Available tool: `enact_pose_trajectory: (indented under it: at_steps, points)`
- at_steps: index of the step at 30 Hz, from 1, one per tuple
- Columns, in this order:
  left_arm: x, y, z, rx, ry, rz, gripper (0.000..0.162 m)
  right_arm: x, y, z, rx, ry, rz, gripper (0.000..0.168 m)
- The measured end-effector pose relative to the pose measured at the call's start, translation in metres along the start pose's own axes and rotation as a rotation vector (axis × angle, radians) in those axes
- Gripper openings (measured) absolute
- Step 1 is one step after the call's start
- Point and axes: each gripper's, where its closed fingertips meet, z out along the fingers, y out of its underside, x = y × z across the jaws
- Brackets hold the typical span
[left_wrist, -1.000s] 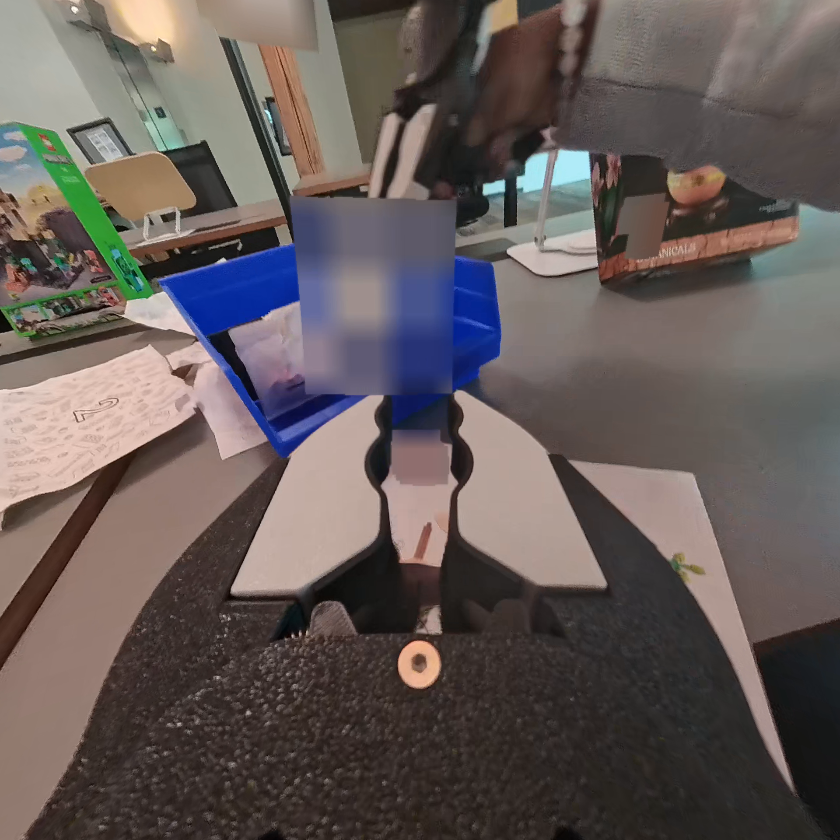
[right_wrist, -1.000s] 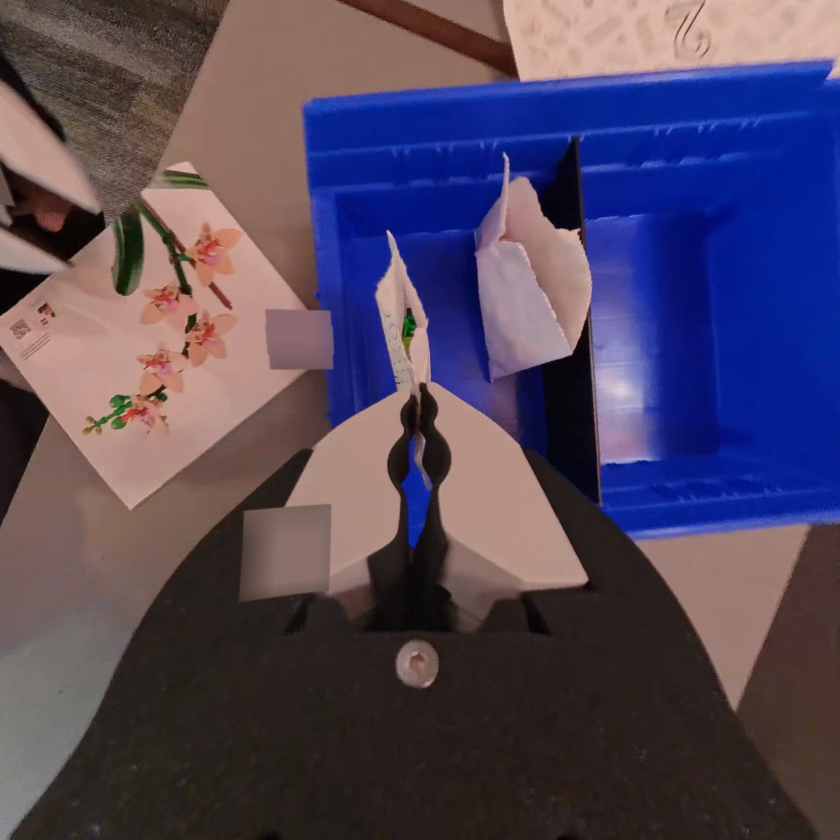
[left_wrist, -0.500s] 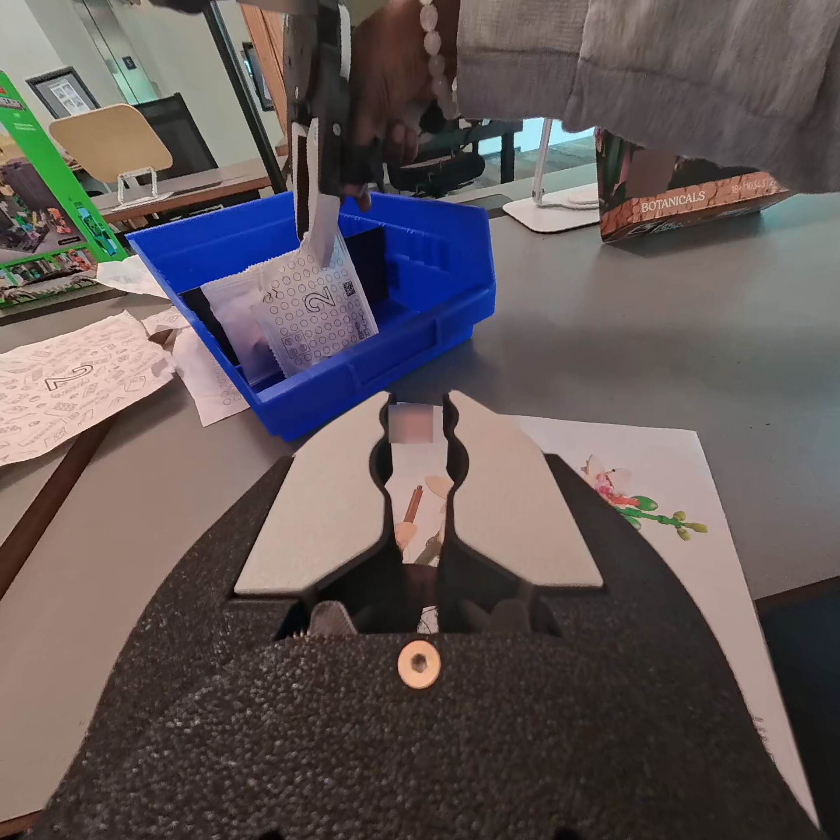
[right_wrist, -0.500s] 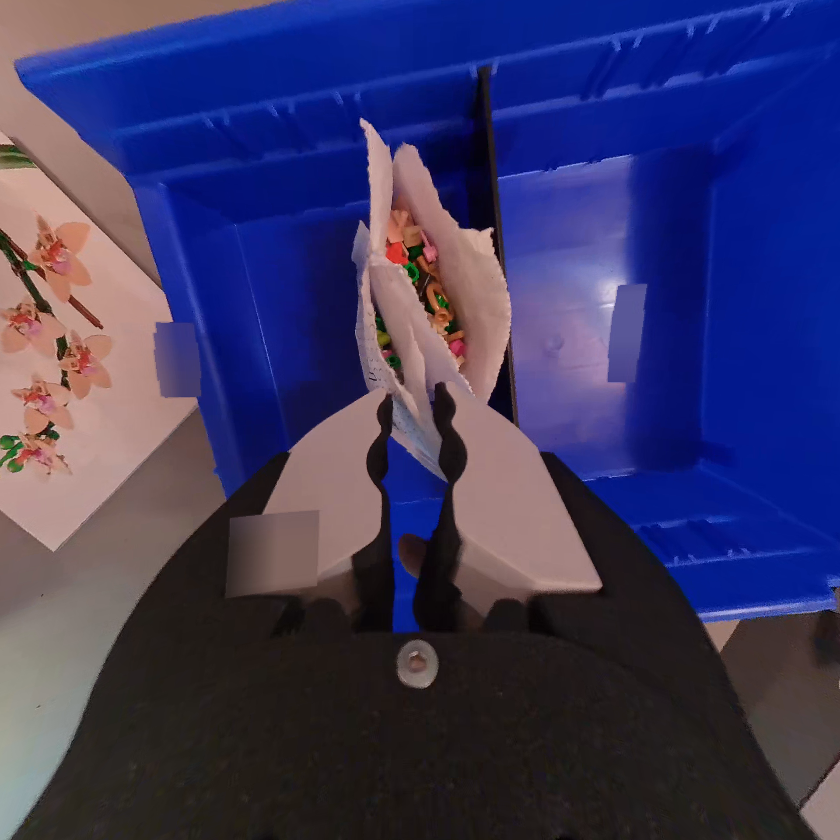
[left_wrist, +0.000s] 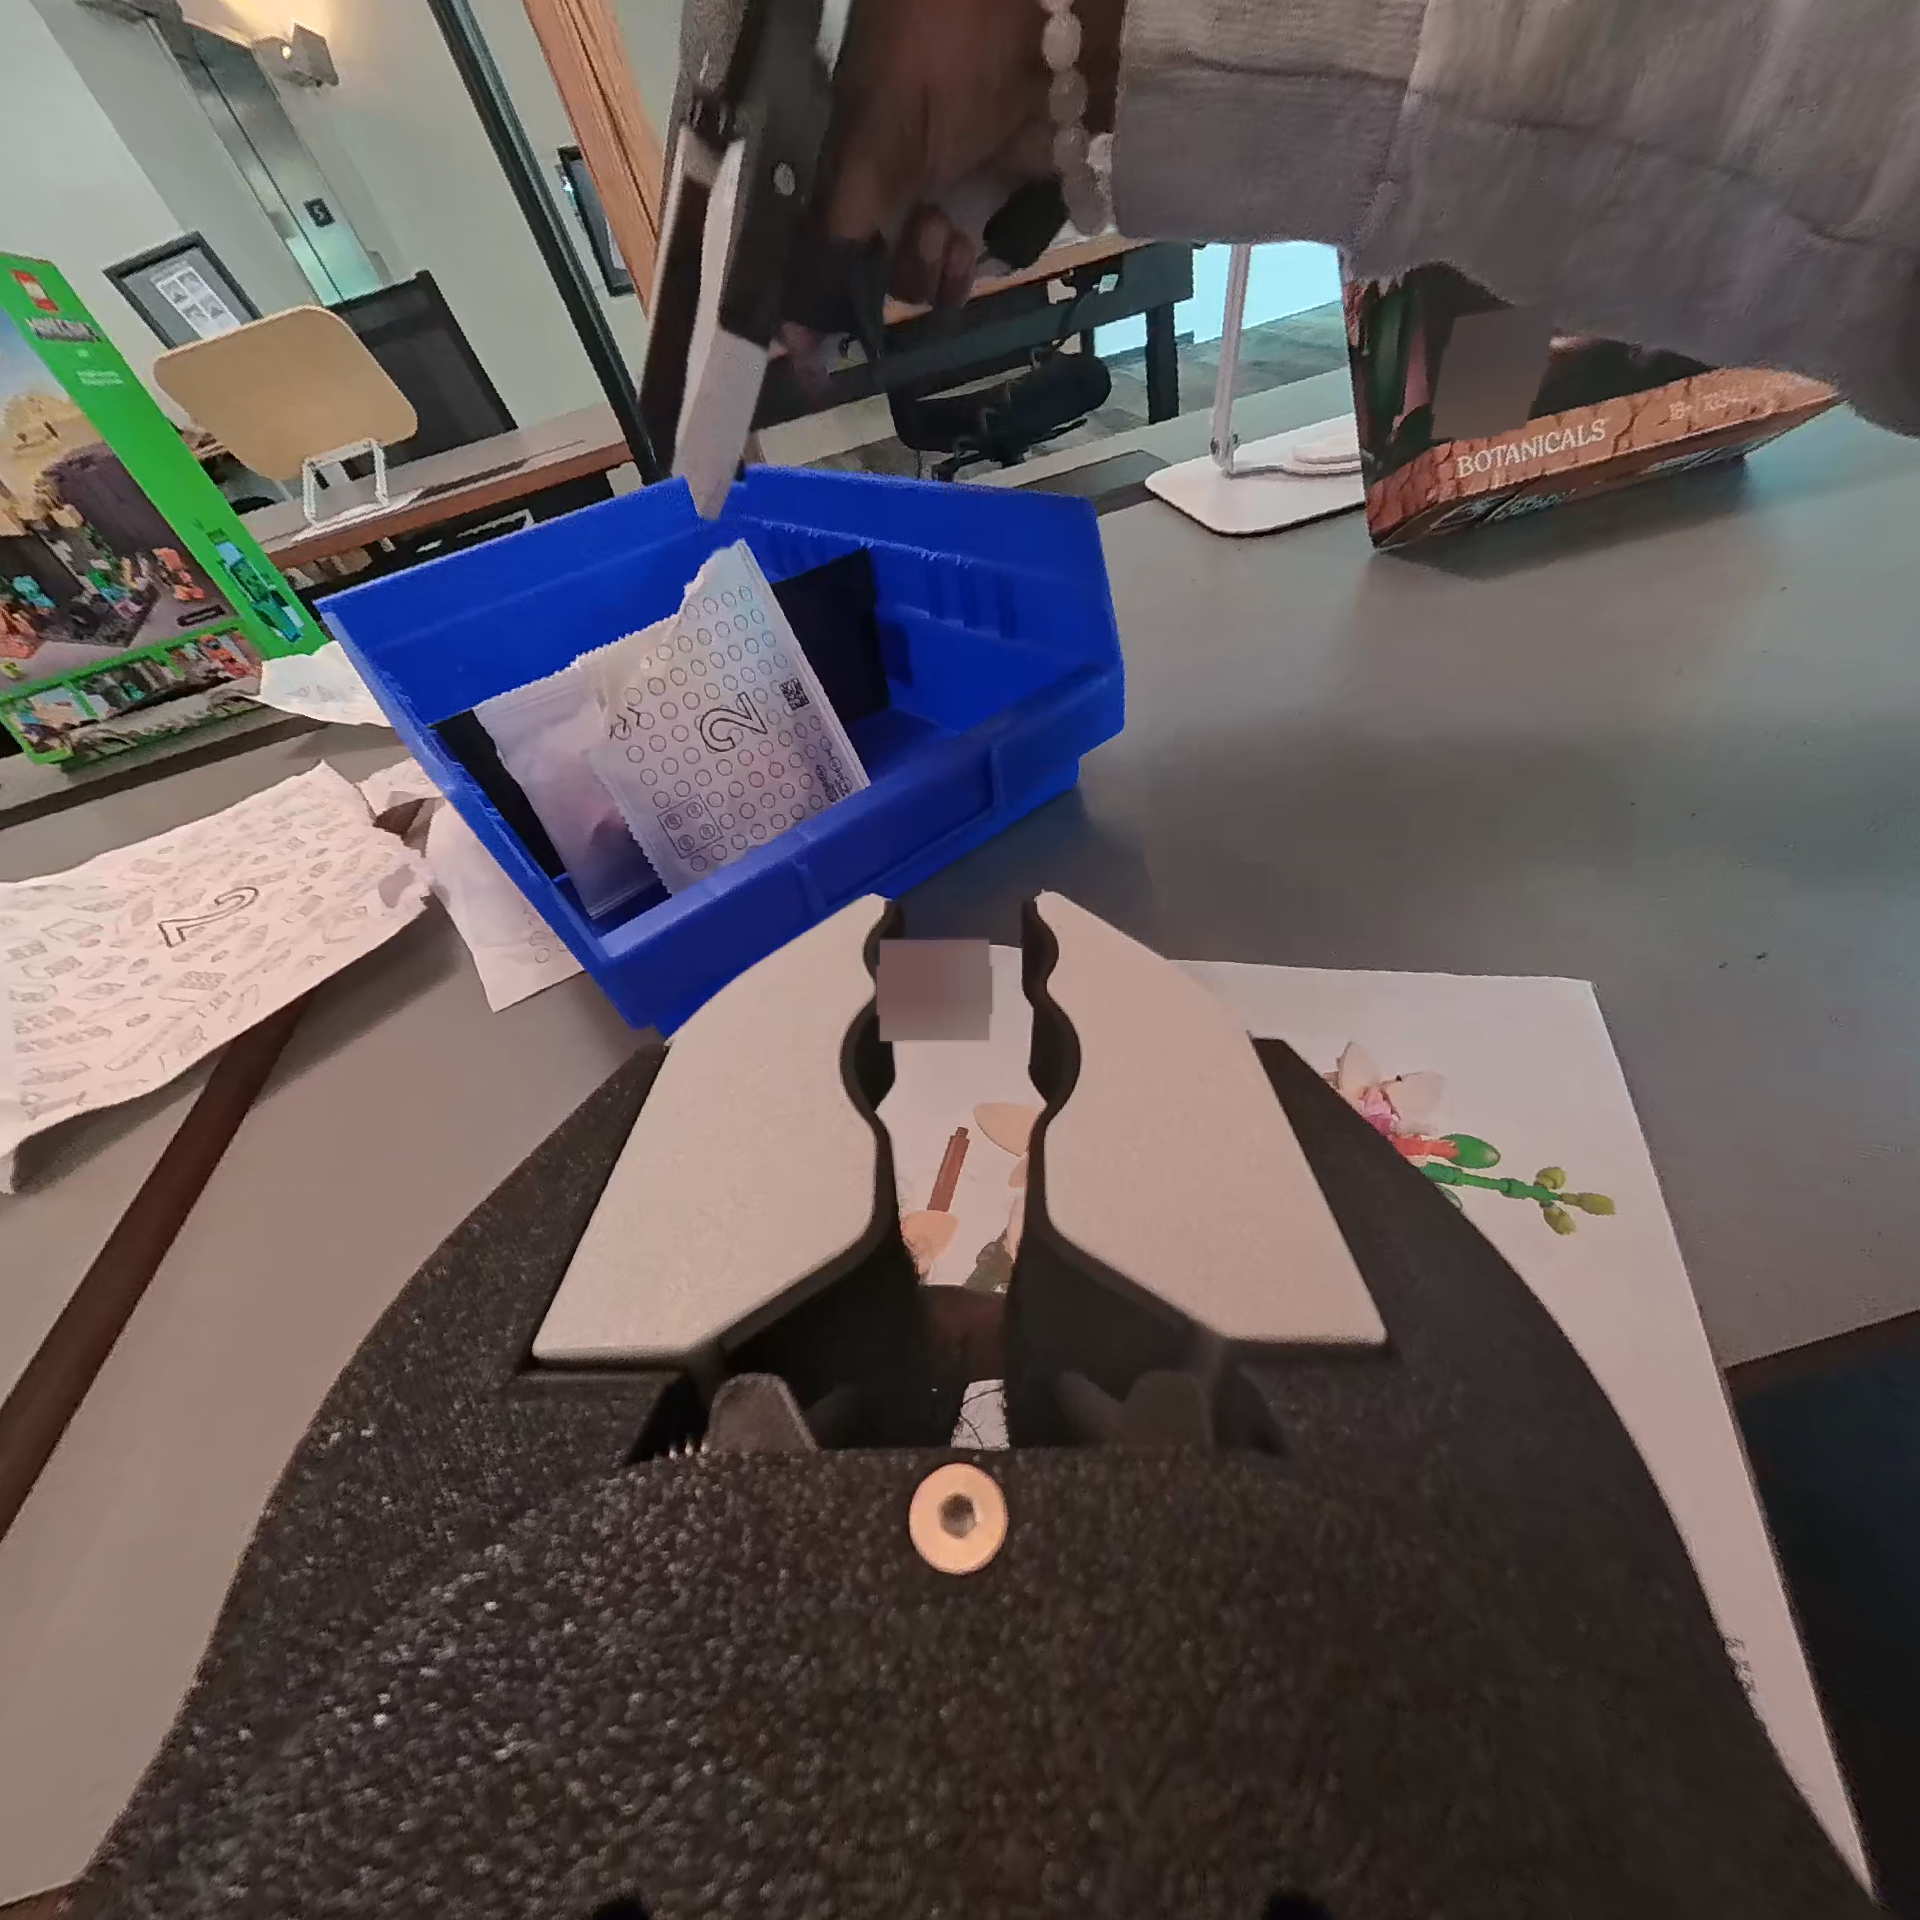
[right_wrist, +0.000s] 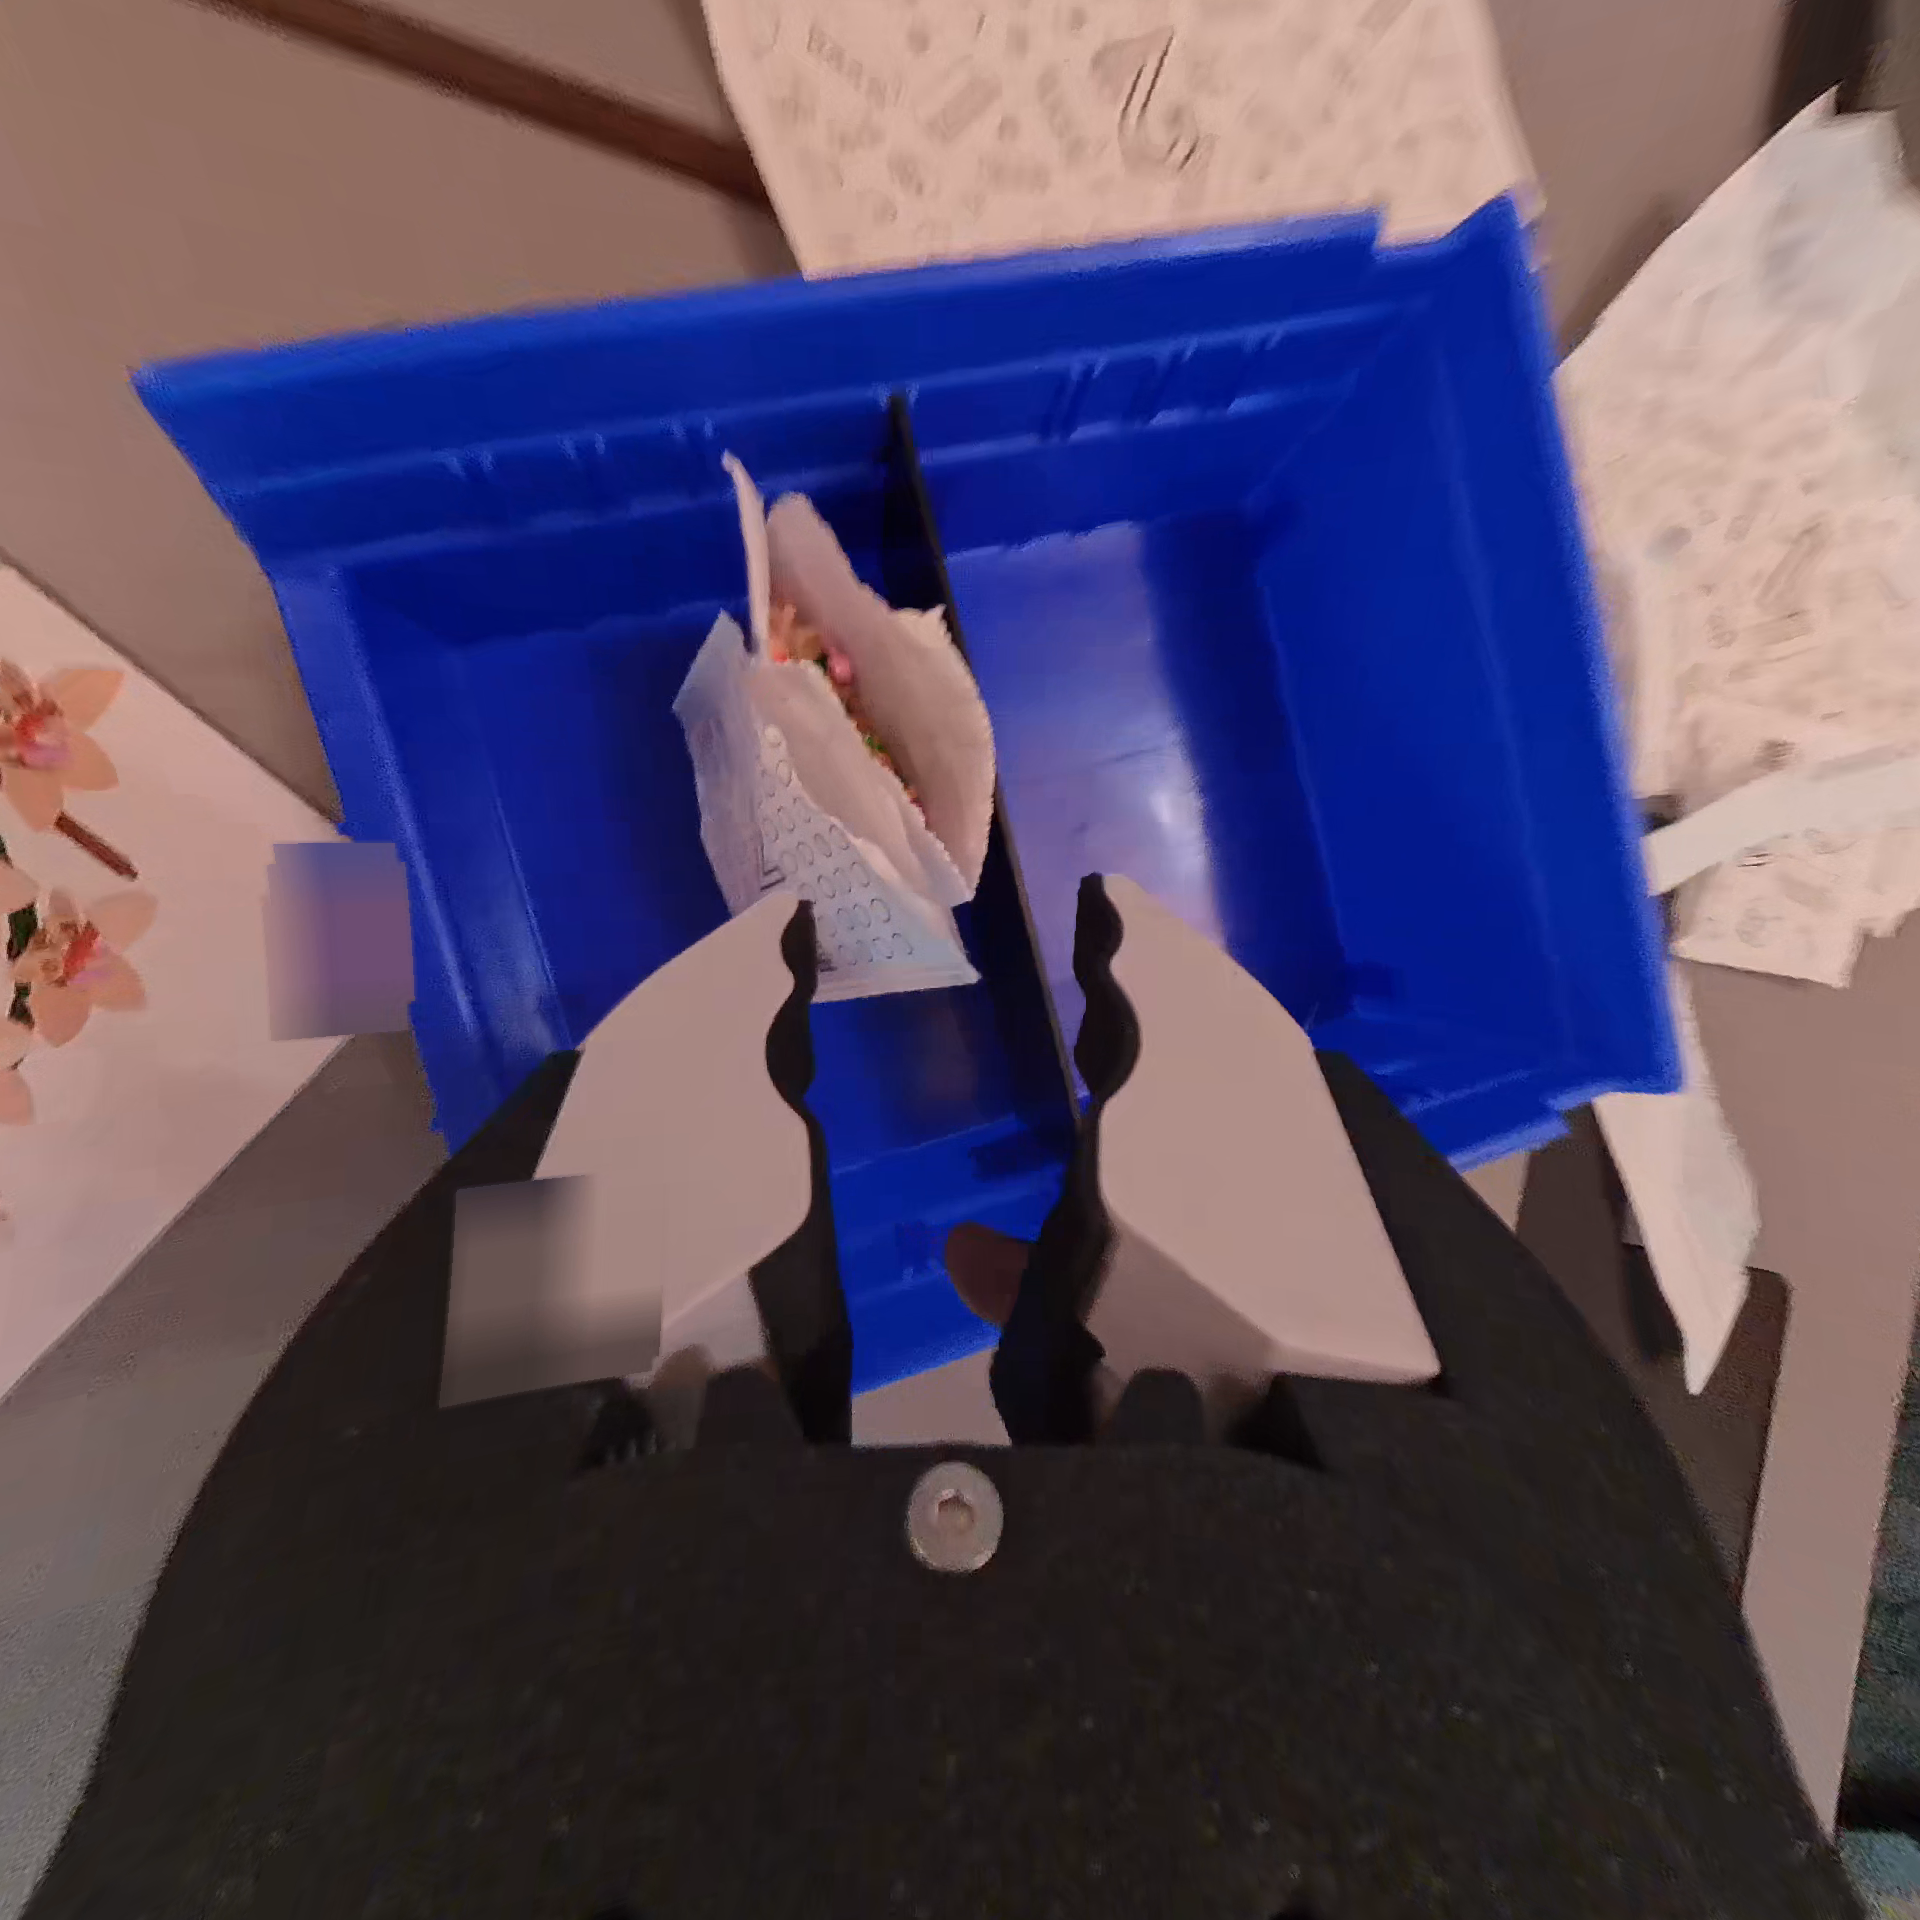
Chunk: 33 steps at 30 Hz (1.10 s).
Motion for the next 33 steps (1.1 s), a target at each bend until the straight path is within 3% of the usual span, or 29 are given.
enact_pose_trajectory:
  at_steps: [3,8,10,12,15,18,20,23,25,27,30,33]
  points:
    - [0.001,-0.006,-0.003,0.013,-0.012,0.018,0.023,0.001,-0.016,-0.035,0.21,0.118,0.012,0.049]
    - [0.006,-0.029,-0.012,0.115,0.019,-0.03,0.037,-0.057,-0.025,-0.146,0.852,0.192,0.009,0.03]
    - [0.016,-0.043,-0.016,0.19,0.058,-0.054,0.062,-0.093,-0.005,-0.186,1.042,0.193,0.011,0.035]
    - [0.032,-0.058,-0.016,0.25,0.104,-0.084,0.089,-0.128,0.023,-0.216,1.15,0.236,0.018,0.053]
    - [0.071,-0.076,-0.009,0.294,0.218,-0.131,0.115,-0.184,0.075,-0.242,1.128,0.314,0.051,0.079]
    - [0.125,-0.091,0.003,0.314,0.358,-0.147,0.13,-0.236,0.137,-0.255,1.036,0.387,0.17,0.112]
    - [0.171,-0.1,0.008,0.306,0.492,-0.158,0.135,-0.258,0.194,-0.261,0.894,0.501,0.252,0.126]
    - [0.242,-0.107,0.013,0.26,0.733,-0.165,0.136,-0.268,0.306,-0.275,0.629,0.756,0.485,0.139]
    - [0.284,-0.114,0.02,0.254,0.863,-0.156,0.127,-0.273,0.387,-0.295,0.475,0.954,0.691,0.14]
    - [0.327,-0.117,0.035,0.241,1.015,-0.076,0.117,-0.279,0.446,-0.317,0.424,1.098,0.929,0.139]
    - [0.39,-0.115,0.082,0.182,1.205,0.066,0.115,-0.276,0.478,-0.333,0.496,1.15,1.1,0.129]
    - [0.44,-0.12,0.151,0.209,1.245,0.134,0.096,-0.266,0.487,-0.337,0.501,1.186,1.112,0.108]
